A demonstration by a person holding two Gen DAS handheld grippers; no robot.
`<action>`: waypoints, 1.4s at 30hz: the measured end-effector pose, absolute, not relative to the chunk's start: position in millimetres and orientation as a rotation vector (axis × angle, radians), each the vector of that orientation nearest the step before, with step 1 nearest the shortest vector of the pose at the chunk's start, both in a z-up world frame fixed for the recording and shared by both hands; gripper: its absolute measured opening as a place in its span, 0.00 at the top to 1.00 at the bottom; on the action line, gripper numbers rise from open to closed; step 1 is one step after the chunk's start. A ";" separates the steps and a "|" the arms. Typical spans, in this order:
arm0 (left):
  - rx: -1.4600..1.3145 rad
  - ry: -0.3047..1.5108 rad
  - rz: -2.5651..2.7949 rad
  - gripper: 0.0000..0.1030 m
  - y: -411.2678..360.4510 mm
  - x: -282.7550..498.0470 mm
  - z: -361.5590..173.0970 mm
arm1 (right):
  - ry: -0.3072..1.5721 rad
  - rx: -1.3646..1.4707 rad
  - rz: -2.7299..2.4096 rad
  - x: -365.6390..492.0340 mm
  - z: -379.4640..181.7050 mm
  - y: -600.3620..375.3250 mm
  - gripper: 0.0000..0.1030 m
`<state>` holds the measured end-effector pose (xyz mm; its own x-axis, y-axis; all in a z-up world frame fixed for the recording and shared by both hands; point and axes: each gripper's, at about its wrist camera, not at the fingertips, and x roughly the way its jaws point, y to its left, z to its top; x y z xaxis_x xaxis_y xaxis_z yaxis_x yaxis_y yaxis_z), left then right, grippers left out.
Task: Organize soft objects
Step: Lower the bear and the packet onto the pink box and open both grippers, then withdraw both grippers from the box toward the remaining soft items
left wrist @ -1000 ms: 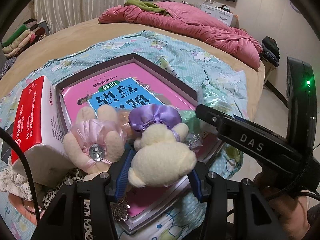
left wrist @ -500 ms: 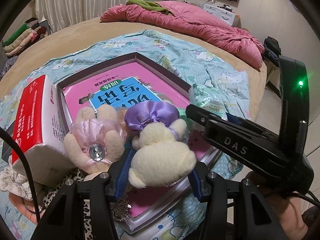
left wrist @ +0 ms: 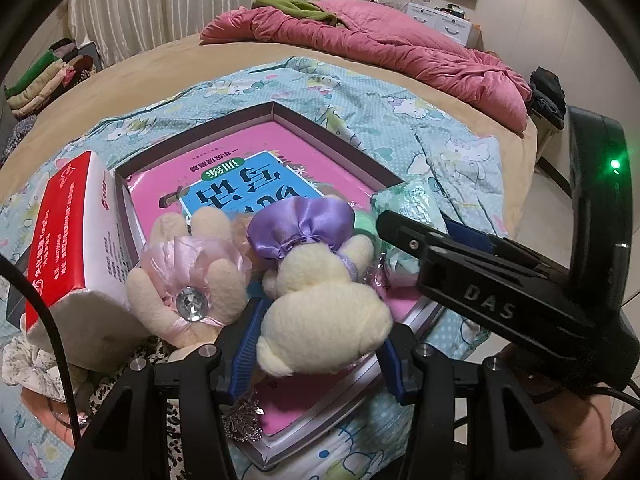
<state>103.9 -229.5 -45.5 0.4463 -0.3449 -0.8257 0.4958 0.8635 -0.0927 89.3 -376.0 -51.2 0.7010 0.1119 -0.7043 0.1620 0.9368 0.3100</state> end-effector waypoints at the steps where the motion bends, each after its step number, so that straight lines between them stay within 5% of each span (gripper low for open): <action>1: 0.168 0.979 -0.525 0.49 -229.4 103.8 -45.2 | 0.793 0.367 -0.033 87.3 -50.0 -377.0 0.35; 21: 0.146 0.992 -0.534 0.37 -226.5 101.5 -36.7 | 0.750 0.362 -0.086 63.0 -28.2 -387.1 0.27; 31: 0.129 0.961 -0.493 0.21 -213.4 92.3 -18.3 | 0.742 0.348 -0.110 57.3 -20.4 -386.1 0.24; 42: 0.096 0.944 -0.446 0.18 -185.9 81.2 -6.2 | 0.714 0.298 -0.106 50.1 -2.6 -371.8 0.23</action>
